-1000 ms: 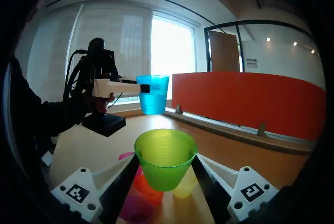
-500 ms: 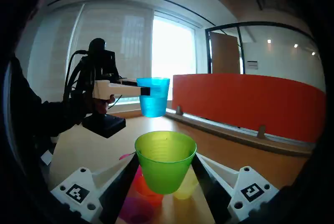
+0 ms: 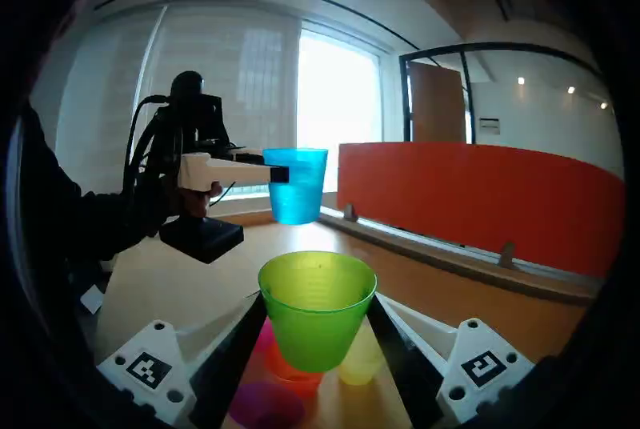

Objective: Pour water

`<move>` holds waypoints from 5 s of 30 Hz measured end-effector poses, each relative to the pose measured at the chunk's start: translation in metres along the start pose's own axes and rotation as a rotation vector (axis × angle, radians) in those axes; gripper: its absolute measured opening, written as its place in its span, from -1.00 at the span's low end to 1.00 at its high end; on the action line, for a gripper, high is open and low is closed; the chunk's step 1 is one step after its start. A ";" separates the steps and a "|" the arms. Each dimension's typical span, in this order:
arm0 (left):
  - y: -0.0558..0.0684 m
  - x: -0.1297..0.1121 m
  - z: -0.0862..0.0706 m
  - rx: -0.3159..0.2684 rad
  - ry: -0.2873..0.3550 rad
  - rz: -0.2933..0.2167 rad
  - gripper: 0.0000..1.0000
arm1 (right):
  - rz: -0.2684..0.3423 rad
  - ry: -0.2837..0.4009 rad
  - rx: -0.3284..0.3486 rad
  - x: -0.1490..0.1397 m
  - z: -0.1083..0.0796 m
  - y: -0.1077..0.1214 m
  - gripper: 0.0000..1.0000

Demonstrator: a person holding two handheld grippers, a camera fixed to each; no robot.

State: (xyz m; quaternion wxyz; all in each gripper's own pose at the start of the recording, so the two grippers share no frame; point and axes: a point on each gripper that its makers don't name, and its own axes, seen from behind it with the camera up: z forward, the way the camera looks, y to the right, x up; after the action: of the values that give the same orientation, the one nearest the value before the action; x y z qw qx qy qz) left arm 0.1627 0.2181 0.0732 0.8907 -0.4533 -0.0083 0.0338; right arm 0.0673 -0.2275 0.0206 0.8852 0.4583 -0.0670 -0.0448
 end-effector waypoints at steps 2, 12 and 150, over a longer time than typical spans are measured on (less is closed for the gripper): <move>0.000 0.000 -0.002 0.000 0.001 0.003 0.68 | -0.003 -0.002 0.007 0.001 0.002 -0.003 0.80; 0.002 0.004 -0.015 0.011 0.017 0.032 0.68 | -0.014 -0.009 0.039 0.002 0.009 -0.017 0.80; 0.052 0.000 -0.062 0.001 -0.022 0.821 0.66 | -0.049 -0.065 0.236 -0.009 0.030 -0.105 0.80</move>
State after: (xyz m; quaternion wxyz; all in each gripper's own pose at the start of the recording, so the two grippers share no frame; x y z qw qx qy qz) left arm 0.1629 0.1988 -0.0047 0.8032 -0.4183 0.1635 0.3914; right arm 0.0521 -0.3107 -0.0483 0.8211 0.5590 -0.0894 -0.0731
